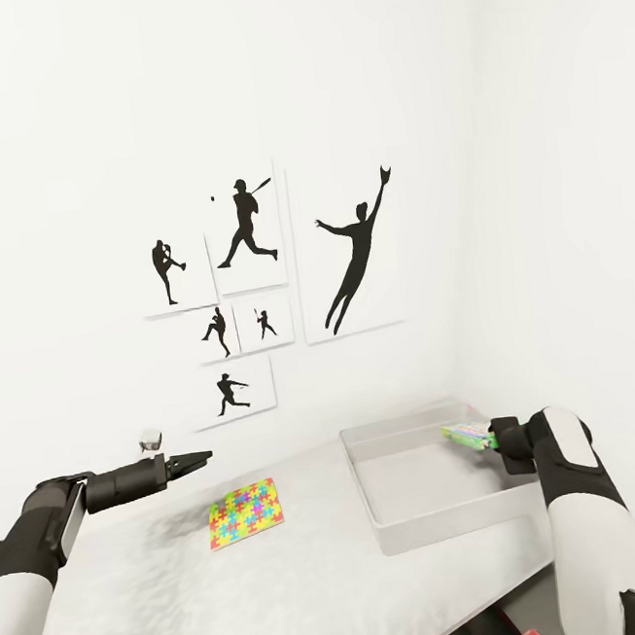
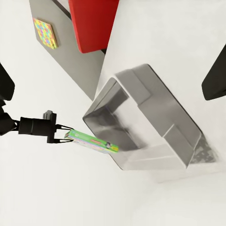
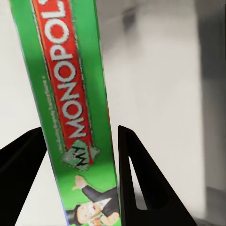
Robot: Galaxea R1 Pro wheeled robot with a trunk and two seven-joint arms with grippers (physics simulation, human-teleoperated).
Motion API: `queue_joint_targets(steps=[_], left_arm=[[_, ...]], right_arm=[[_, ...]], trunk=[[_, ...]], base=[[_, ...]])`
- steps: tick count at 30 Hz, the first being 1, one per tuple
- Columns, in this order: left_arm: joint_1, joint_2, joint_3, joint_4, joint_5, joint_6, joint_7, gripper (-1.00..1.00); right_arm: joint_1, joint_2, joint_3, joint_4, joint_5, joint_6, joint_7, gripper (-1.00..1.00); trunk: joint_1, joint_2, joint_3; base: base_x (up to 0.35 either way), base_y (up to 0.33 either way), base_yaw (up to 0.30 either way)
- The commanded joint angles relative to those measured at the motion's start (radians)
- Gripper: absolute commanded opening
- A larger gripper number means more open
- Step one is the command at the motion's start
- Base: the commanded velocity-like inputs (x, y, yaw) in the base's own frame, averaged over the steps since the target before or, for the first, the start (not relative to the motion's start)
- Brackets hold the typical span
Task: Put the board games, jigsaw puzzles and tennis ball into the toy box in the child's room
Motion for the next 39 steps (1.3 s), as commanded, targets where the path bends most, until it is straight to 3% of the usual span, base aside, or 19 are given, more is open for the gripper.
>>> queue_joint_targets(steps=[1, 23, 24, 39], left_arm=[[0.0, 0.0, 0.001, 0.0, 0.0, 0.01, -0.004, 1.0], [0.0, 0.0, 0.001, 0.0, 0.0, 0.01, -0.004, 1.0], [0.0, 0.0, 0.001, 0.0, 0.0, 0.01, -0.004, 1.0], [0.0, 0.0, 0.001, 0.0, -0.001, 0.01, -0.004, 1.0]], right_arm=[[0.0, -0.003, -0.002, -0.001, -0.004, 0.006, -0.005, -1.0], [0.0, -0.017, -0.002, 0.013, -0.006, 0.005, -0.003, -1.0], [0.0, -0.017, -0.002, 0.013, -0.006, 0.005, -0.003, 1.0], [0.0, -0.018, -0.002, 0.02, -0.008, 0.01, 0.003, 1.0]], trunk=[[0.0, -0.001, 0.0], [0.0, -0.001, 0.0], [0.0, -0.001, 0.0], [0.0, -0.001, 0.0]], base=[[0.0, 0.0, 0.0], [0.0, 0.0, 0.0], [0.0, 0.0, 0.0], [0.0, 0.0, 0.0]])
